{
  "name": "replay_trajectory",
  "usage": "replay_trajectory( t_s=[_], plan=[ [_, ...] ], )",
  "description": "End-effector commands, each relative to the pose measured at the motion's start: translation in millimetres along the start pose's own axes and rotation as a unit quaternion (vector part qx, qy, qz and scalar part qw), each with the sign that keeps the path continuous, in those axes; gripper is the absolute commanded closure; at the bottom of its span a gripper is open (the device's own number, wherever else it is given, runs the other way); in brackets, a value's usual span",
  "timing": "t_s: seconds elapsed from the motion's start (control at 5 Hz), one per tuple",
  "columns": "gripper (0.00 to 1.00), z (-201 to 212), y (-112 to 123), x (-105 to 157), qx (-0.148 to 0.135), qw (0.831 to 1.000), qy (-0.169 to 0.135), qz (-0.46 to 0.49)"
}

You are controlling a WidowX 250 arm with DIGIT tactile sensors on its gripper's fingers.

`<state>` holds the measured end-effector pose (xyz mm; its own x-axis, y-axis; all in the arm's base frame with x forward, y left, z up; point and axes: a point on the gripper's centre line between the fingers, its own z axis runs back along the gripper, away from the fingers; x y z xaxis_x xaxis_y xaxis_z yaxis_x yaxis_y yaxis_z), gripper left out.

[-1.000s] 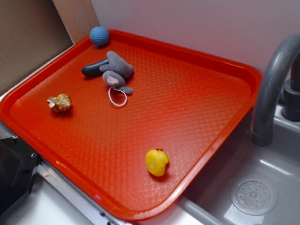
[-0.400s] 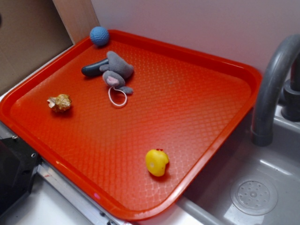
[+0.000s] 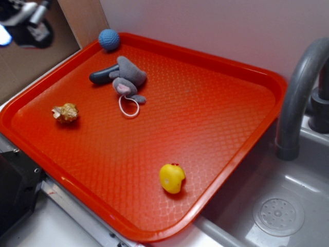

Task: Grab the yellow duck.

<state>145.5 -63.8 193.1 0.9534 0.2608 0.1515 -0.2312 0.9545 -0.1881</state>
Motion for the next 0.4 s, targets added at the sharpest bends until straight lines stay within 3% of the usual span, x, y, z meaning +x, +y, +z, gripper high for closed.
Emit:
replay_trajectory(
  t_s=[0.0,0.2],
  plan=[
    [0.0,-60.2,-42.6,10.6,-0.004,1.0,0.011,0.012],
    [0.0,-92.1,-64.0,8.9,0.008,0.999,0.036,-0.032]
  ],
)
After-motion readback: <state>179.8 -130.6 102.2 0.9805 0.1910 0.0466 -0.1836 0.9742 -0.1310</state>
